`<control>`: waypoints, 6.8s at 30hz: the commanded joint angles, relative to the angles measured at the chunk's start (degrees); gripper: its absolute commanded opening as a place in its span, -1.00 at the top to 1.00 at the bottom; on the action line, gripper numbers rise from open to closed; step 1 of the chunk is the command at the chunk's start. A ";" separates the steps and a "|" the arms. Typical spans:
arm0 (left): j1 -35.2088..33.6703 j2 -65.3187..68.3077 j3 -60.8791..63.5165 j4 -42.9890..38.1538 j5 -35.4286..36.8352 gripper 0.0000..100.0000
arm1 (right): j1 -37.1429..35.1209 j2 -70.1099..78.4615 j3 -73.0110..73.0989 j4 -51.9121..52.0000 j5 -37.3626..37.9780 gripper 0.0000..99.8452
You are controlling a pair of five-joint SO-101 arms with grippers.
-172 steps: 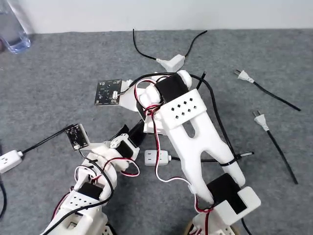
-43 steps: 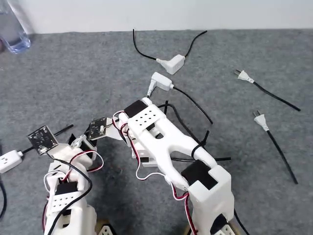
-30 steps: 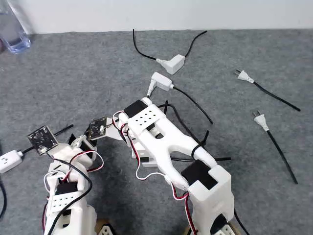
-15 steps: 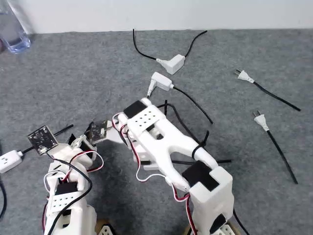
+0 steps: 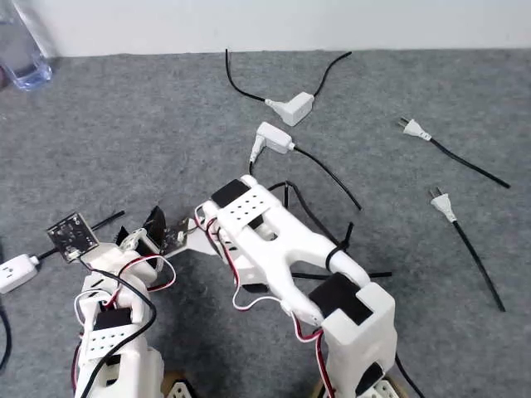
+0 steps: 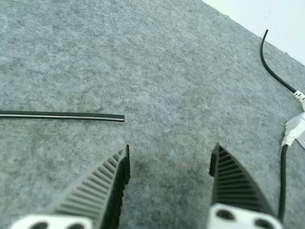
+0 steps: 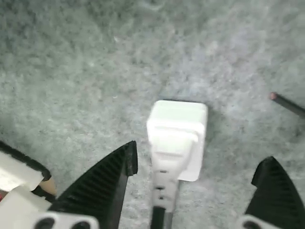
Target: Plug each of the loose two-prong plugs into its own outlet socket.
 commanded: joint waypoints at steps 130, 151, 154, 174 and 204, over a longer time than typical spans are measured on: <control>-0.18 -0.62 -0.40 -0.26 -0.79 0.48 | 26.51 18.07 -87.82 14.37 -11.87 -0.01; -0.18 -0.62 -0.40 -0.26 -0.79 0.48 | 27.38 -8.31 -29.01 15.60 -12.48 -0.01; -0.18 -0.62 -0.40 -0.26 -0.79 0.48 | 27.38 -15.78 -17.85 15.60 -12.66 -0.01; -0.18 -0.62 -0.40 0.00 -0.79 0.48 | 27.74 -53.67 52.66 -18.42 -13.01 -0.01; -35.16 -0.62 -22.11 32.79 -25.32 0.48 | 28.09 -62.11 72.09 -42.24 -15.38 0.92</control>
